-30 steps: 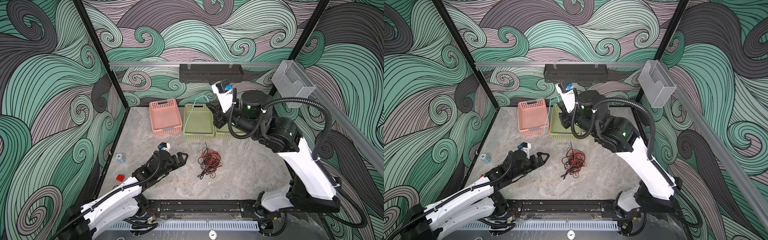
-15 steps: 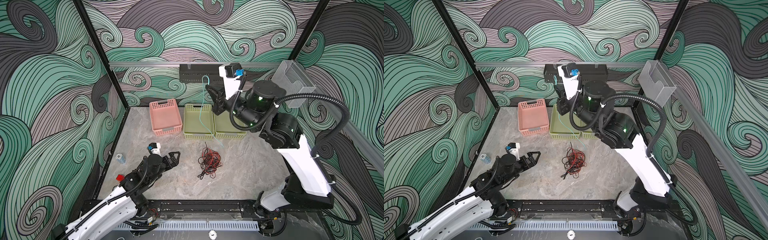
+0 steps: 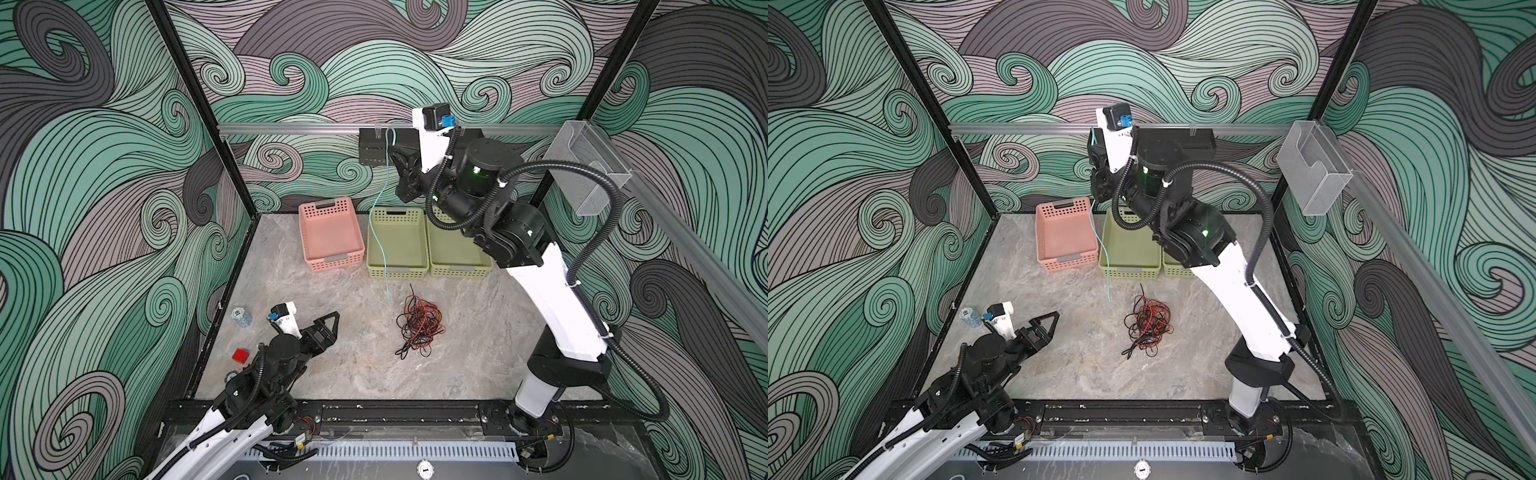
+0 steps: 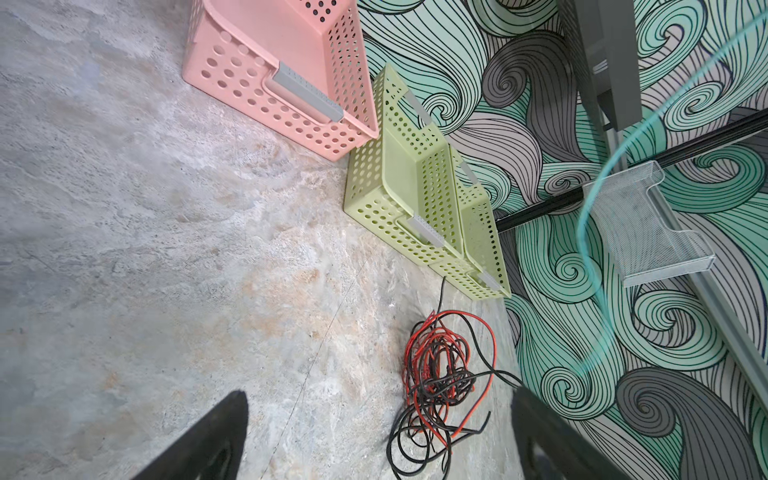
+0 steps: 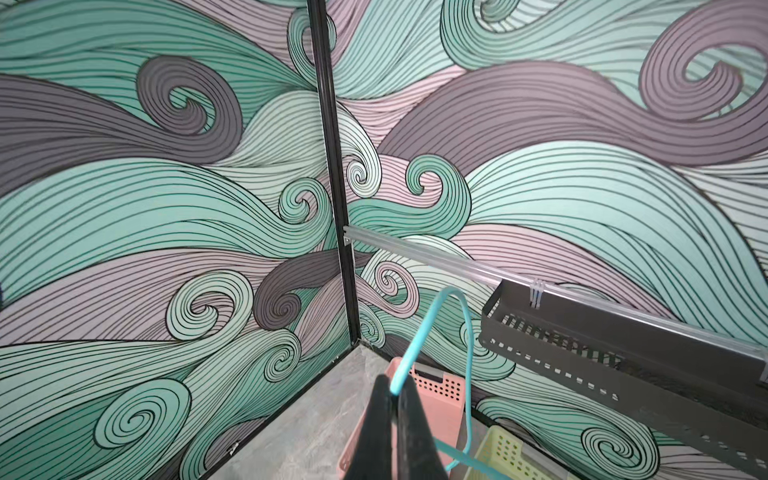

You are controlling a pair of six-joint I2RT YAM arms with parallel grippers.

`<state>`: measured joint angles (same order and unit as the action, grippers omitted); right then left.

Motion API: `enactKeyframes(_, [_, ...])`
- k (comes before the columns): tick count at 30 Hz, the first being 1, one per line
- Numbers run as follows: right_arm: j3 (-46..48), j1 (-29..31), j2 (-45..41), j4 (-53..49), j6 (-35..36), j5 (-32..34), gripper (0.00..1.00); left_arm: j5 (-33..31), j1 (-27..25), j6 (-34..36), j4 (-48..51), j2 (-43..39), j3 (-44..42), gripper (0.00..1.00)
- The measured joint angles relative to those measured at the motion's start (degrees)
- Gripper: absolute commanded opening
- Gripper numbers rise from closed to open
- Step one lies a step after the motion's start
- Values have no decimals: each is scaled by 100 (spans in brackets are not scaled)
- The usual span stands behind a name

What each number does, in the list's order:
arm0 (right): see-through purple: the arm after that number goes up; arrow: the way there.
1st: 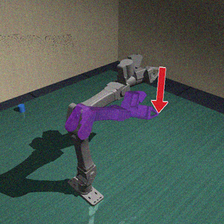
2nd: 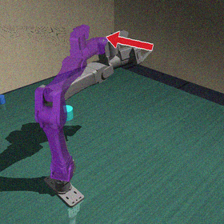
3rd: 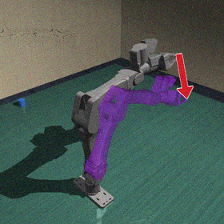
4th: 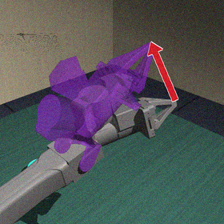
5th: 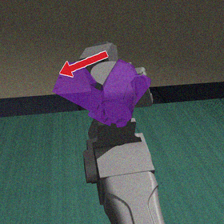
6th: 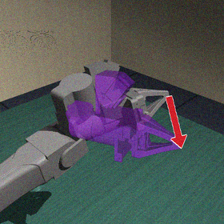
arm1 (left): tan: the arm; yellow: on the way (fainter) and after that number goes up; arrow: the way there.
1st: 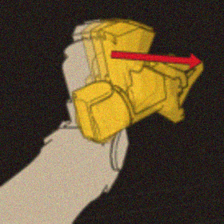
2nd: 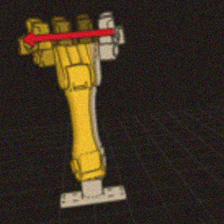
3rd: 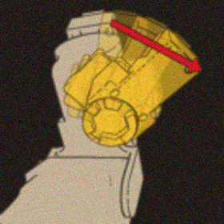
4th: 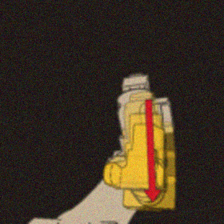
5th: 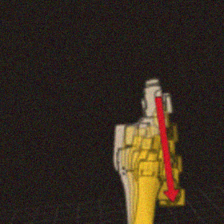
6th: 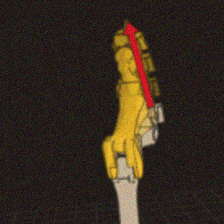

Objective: Untangle the cables
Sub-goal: 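Lift the teal cable with the right gripper up toward the back rack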

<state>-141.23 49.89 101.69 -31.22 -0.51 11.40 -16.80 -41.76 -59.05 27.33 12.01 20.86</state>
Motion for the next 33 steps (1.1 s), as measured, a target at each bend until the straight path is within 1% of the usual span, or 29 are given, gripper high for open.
enactKeyframes(4, [166,-190,68,-55,-140,-98,0,17,0,55,264,24,70,96])
enactKeyframes(11, [46,-597,70,-201,-214,-138,0,114,0,61,310,258,74,96])
enactKeyframes(19, [55,-1480,68,-350,-490,-229,0,247,0,166,254,605,74,96])
enactKeyframes(27, [155,-2177,101,-417,-667,-240,0,321,0,232,186,802,74,96])
enactKeyframes(33, [-61,-2796,479,-592,-796,-238,0,328,0,323,2,916,74,96])
